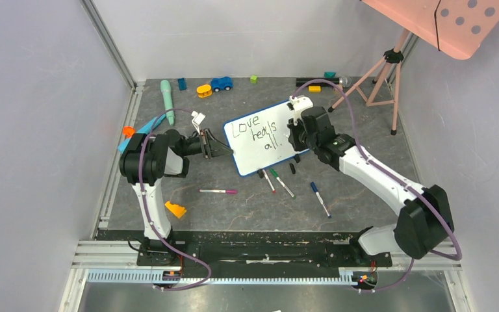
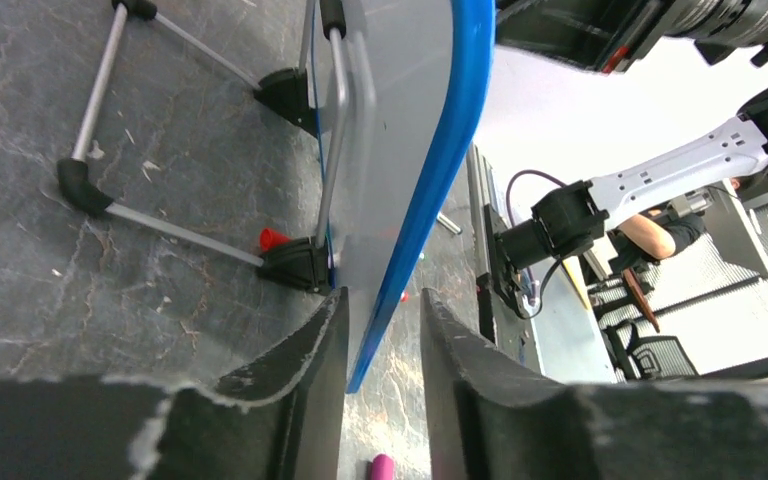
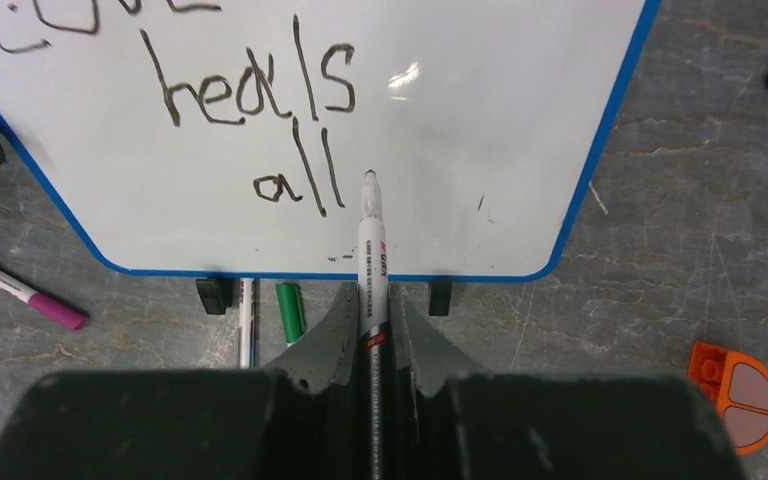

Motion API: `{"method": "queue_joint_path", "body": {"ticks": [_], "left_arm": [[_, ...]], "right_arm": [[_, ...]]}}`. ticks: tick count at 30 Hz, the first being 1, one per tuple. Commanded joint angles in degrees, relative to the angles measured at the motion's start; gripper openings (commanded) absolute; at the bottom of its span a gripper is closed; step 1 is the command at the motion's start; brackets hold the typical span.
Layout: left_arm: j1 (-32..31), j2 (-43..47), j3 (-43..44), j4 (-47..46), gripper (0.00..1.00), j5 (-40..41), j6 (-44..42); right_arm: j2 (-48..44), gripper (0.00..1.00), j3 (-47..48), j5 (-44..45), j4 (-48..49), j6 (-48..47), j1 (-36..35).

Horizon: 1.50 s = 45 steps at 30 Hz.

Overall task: Write a sentence on the whiteboard
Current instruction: Write a sentence on the whiteboard, then pick up the pen cap from the center of the board.

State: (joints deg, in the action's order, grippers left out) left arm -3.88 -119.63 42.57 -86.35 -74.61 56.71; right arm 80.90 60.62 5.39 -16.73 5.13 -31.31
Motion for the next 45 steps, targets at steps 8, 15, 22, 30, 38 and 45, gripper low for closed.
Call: {"method": "queue_joint_path", "body": {"ticks": [8,15,22,30,38,45], "left_arm": [[1.00,4.17,-2.74,-2.86,1.00,-1.50,-2.40],[2.47,7.95,-6.34,-2.91,1.00,0.85,-5.09],[2.56,13.71,-10.38,-2.86,1.00,1.78,-8.39],[6.84,24.80,-17.31,2.87,1.00,7.99,-15.39],[2.99,53.54,-6.09,82.87,1.00,32.49,-51.08],[1.33,56.94,16.84,119.34,1.00,42.28,-49.79]], "right_arm": [[-4.47,0.00,0.47,0.07,3.28,0.25,0.66],[-5.07,0.00,1.04,0.18,3.28,-0.03,0.89],[-6.46,0.00,1.40,0.28,2.85,-0.21,1.08],[-8.29,0.00,2.53,0.47,2.72,0.16,1.08],[-13.34,0.00,2.14,1.40,1.94,0.20,1.08],[-17.27,0.00,1.66,3.59,-1.41,0.50,1.08]]}}
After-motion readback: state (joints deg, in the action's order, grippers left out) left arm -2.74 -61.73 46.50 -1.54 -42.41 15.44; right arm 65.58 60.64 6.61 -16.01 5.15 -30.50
